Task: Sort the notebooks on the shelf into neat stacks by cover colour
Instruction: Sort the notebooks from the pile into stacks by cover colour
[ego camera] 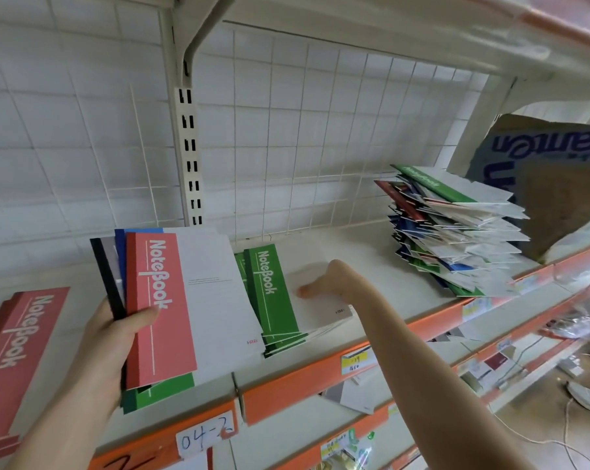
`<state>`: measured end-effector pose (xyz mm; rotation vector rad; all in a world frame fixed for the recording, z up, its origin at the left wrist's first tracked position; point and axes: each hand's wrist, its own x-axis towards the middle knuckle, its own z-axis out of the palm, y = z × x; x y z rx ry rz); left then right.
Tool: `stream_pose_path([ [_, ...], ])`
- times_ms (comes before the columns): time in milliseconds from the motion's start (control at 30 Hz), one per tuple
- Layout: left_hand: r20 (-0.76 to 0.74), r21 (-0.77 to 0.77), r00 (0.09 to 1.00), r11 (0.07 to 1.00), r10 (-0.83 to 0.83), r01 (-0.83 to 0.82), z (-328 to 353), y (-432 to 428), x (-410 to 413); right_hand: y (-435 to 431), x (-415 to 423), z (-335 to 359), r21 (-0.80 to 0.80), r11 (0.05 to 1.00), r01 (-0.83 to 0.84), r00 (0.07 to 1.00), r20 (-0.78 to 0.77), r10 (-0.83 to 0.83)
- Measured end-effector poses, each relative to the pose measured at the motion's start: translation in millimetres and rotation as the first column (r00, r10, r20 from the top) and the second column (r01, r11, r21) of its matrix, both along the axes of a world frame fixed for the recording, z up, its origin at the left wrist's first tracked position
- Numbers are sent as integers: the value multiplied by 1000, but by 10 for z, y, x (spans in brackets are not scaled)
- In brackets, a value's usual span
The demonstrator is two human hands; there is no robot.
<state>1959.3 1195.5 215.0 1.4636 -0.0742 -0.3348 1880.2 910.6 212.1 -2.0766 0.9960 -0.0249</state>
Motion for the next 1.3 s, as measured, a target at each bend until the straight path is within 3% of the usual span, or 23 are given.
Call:
stream_pose_path([
  [200,-21,0,998,999,-51,51,-25,-245,-124,-478,-142,120,-31,999,-17,1000,26,18],
  [433,41,72,999,997,-20,17,-67,-599,-204,-1164,-533,219,-45,998,-46,995,-89,42],
  [1000,2,57,1000,998,9,-9,-42,-915,-429,-1567,-594,150,-83,989,-125,979,-173,109],
  [1167,-21,44,999,999,29,-28,-56,-921,-467,-1597,-618,96,-144,954,-264,934,-286,215],
  [1300,-4,23,1000,999,28,-28,-36,-858,-508,-1427,-671,184,-296,906,-304,896,-411,166],
])
